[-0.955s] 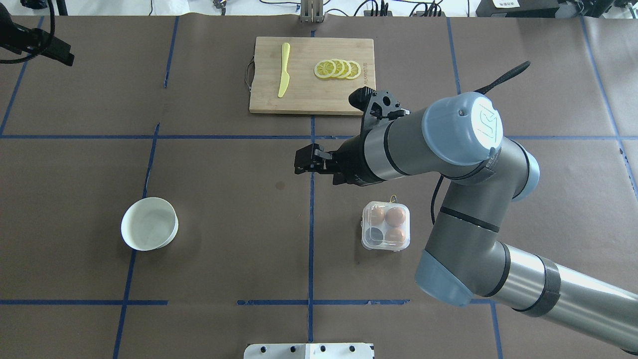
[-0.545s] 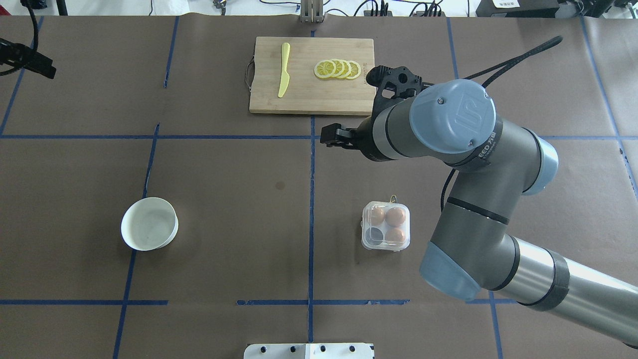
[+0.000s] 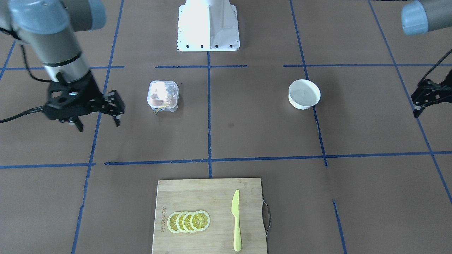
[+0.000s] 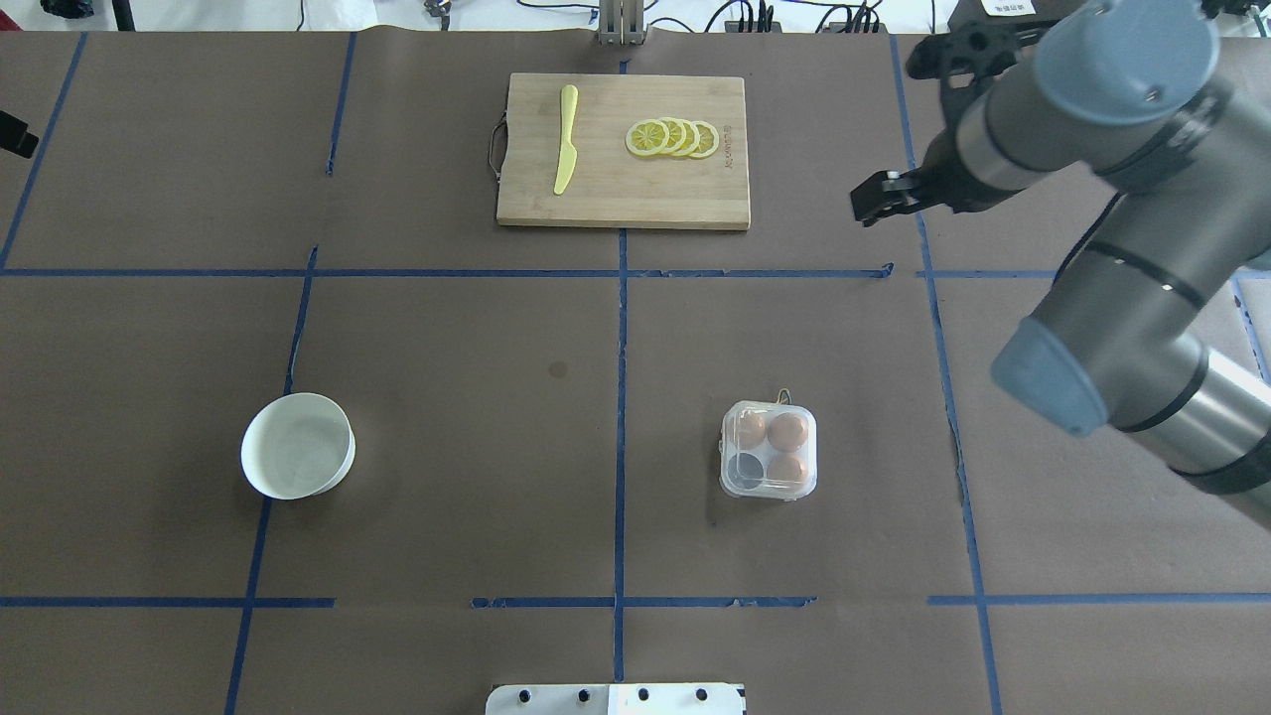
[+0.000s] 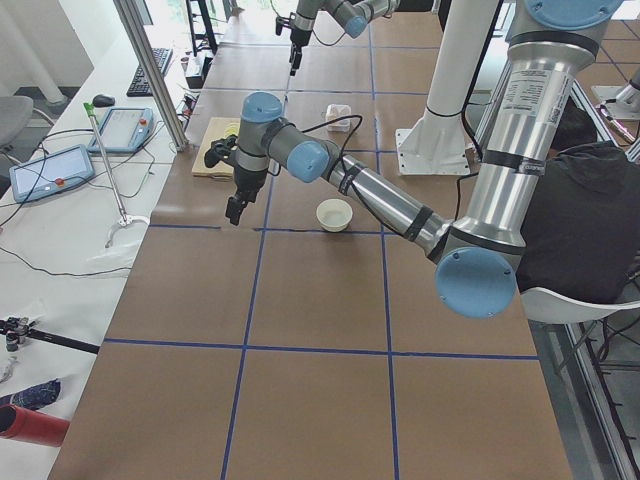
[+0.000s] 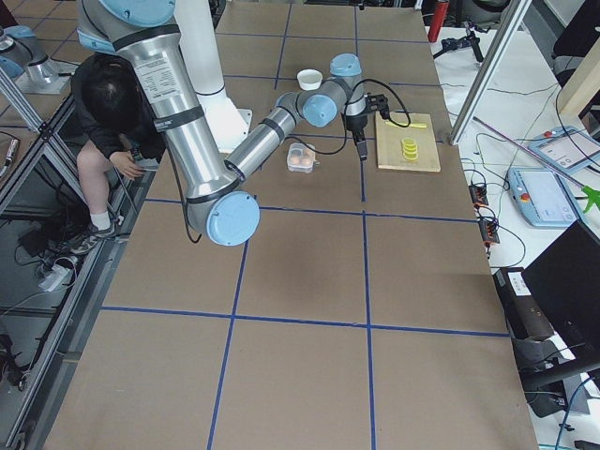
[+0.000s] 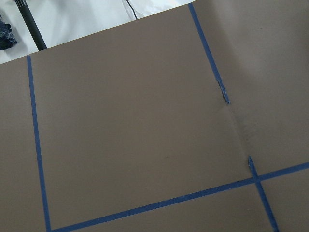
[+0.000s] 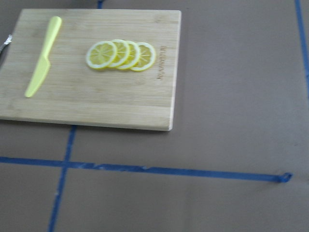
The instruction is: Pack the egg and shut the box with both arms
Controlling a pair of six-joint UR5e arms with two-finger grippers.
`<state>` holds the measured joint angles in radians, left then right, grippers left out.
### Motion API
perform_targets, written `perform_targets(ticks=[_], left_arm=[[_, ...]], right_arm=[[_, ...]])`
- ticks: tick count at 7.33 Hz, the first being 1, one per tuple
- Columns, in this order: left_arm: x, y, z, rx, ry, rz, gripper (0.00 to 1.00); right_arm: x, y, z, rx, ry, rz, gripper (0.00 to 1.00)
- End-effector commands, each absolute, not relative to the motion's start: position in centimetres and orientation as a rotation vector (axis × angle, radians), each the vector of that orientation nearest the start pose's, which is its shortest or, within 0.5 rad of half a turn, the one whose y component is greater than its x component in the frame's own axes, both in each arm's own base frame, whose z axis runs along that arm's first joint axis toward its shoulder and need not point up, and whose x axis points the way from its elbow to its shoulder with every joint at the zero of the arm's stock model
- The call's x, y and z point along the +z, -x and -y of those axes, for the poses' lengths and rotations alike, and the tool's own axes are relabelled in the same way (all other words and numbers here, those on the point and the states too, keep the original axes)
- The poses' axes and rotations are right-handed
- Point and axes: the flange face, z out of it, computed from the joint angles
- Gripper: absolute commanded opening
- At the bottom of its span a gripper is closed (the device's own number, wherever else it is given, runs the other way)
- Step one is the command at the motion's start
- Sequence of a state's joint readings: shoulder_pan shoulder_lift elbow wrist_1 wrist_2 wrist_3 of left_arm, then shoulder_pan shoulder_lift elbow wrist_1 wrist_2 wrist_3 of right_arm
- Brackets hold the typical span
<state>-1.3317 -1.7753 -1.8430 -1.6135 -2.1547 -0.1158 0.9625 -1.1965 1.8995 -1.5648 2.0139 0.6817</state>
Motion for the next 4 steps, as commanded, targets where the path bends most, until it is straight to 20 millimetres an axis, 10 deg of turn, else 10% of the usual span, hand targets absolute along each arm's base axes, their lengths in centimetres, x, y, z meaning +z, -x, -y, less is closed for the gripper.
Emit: perform_targets(ticks=[1,4], left_arm=[[49.9,1.3,55.2,0.394,-0.376,-0.654,1.0],[57.4,6.8,51.5,0.409,-0.327,-0.631,1.0]], right_arm=[[40.4,12.6,54.1,-0.2,-0.263,0.744,1.0],[54.3,-0.8,51.7,-0.277,-0.214,0.761,1.0]])
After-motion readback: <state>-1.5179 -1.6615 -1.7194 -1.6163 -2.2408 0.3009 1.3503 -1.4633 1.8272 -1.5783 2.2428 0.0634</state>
